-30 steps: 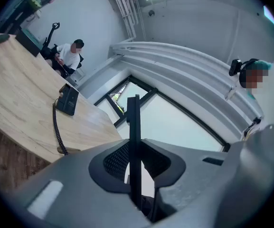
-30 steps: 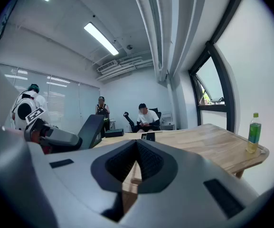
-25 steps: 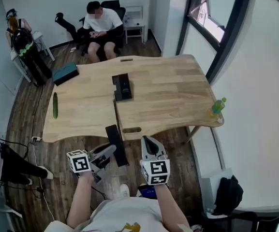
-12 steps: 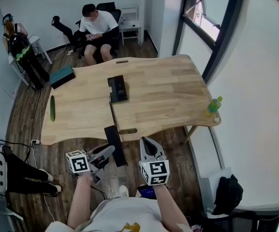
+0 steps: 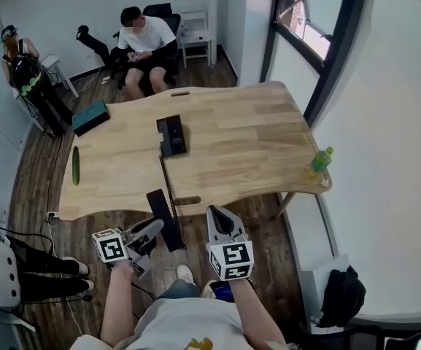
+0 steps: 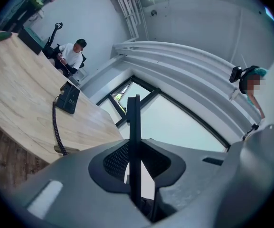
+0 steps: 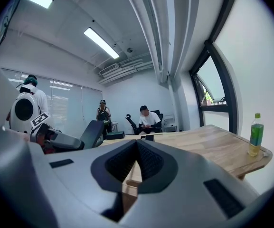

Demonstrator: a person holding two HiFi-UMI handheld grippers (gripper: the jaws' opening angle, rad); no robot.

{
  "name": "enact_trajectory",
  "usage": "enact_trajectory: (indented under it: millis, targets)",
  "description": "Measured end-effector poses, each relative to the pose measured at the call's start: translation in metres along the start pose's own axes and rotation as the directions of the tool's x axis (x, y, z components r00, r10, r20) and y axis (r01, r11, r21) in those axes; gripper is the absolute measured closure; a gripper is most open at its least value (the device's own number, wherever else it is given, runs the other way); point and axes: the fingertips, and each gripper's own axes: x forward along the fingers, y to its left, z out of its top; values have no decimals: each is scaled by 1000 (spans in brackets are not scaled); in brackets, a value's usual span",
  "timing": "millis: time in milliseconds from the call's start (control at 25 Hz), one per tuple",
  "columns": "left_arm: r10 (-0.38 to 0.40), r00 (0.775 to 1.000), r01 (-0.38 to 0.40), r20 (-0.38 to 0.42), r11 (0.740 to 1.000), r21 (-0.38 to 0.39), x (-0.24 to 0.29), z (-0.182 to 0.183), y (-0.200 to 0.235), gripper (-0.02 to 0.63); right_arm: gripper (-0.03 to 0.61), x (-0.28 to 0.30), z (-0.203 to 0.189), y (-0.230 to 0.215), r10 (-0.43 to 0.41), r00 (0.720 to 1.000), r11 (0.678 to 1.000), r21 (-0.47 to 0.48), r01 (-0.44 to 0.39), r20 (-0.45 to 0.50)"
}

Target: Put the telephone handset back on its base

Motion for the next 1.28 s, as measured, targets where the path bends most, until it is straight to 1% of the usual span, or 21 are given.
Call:
enact_trajectory:
  millis: [120, 280, 440, 520, 640, 800, 1080, 1280]
  targets:
    - [-5, 1000, 5, 12, 1000, -8, 8, 7, 6, 541, 575, 10, -2, -11, -6, 1000, 1000, -8, 6, -10]
    - [-6, 1000, 6, 9, 1000, -4, 17, 18, 17, 541, 575, 28, -6, -25, -16, 1000, 1000, -3, 16, -26]
    - [-15, 1000, 15, 16, 1000, -6, 28, 40, 36, 541, 575, 54, -6, -34, -23, 999, 1000, -7, 23, -30]
    - [-27, 999, 28, 17, 999, -23, 36, 51, 50, 541, 575, 70, -8, -39, -34, 999, 999, -12, 33, -33]
    - [-46, 999, 47, 13, 997, -56, 50, 71, 73, 541, 575, 98, -12, -49, -49, 997, 999, -11, 49, -59]
    - [-66, 998, 64, -15, 994, -84, 69, 100, 104, 541, 575, 141, -13, -62, -75, 993, 997, 3, 75, -94]
    - [-93, 995, 87, -38, 988, -131, 96, 158, 161, 541, 575, 221, -8, -80, -111, 986, 994, 10, 113, -126]
    - [-113, 992, 104, -50, 983, -154, 108, 189, 190, 541, 575, 266, -9, -87, -133, 980, 991, 12, 136, -147]
